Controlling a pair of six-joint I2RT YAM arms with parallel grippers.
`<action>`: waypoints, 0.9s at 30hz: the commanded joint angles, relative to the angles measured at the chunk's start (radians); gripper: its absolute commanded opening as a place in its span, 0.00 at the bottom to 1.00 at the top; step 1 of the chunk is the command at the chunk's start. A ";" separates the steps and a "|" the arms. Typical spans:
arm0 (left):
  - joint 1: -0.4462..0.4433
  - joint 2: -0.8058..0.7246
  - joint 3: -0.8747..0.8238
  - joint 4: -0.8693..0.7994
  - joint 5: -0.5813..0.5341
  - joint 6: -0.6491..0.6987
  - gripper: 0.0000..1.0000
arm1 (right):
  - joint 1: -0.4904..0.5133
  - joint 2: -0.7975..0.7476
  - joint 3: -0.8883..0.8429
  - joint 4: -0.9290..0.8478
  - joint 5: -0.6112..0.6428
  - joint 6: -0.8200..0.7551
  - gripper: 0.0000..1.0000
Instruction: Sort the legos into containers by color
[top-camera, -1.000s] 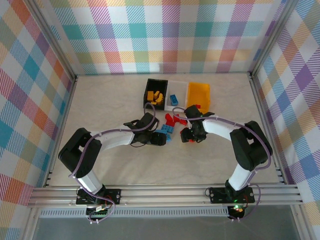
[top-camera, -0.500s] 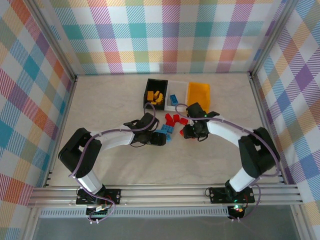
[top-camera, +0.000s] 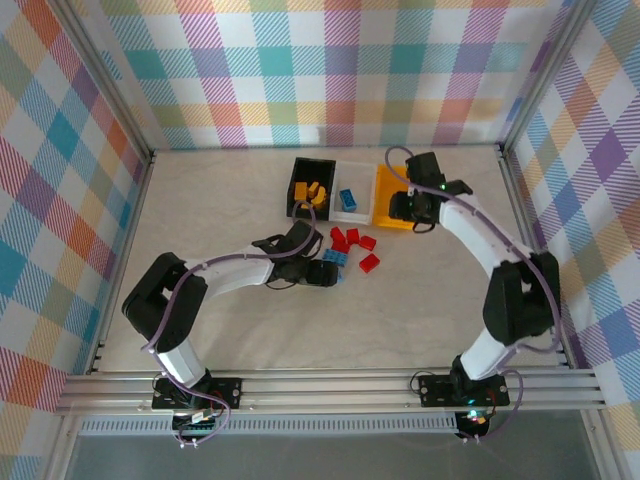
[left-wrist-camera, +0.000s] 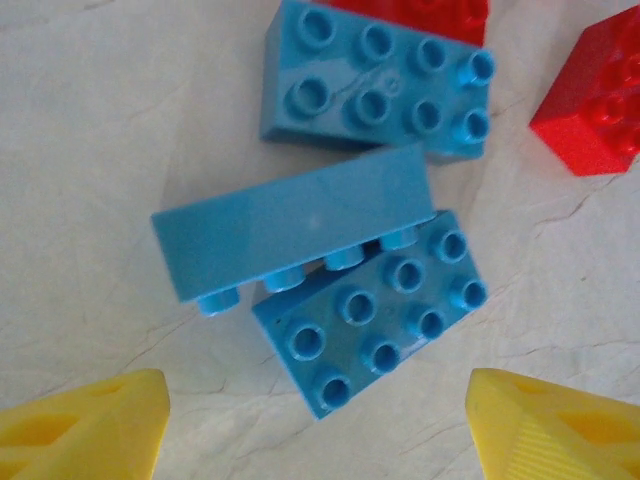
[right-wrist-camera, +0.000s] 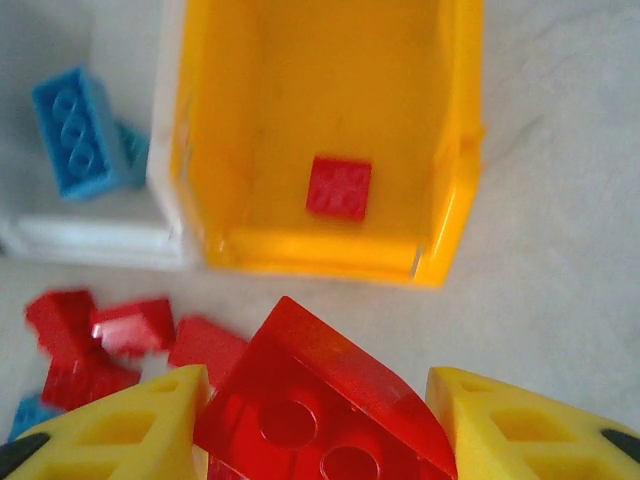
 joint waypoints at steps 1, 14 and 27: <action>-0.036 0.022 0.033 -0.055 -0.024 -0.029 0.82 | -0.013 0.113 0.101 0.006 -0.015 -0.027 0.47; -0.077 0.136 0.145 -0.171 -0.187 -0.091 0.84 | -0.032 0.349 0.325 0.006 -0.056 -0.053 0.67; -0.103 0.266 0.241 -0.132 -0.162 -0.102 0.78 | 0.011 -0.030 -0.097 0.156 -0.165 0.033 0.80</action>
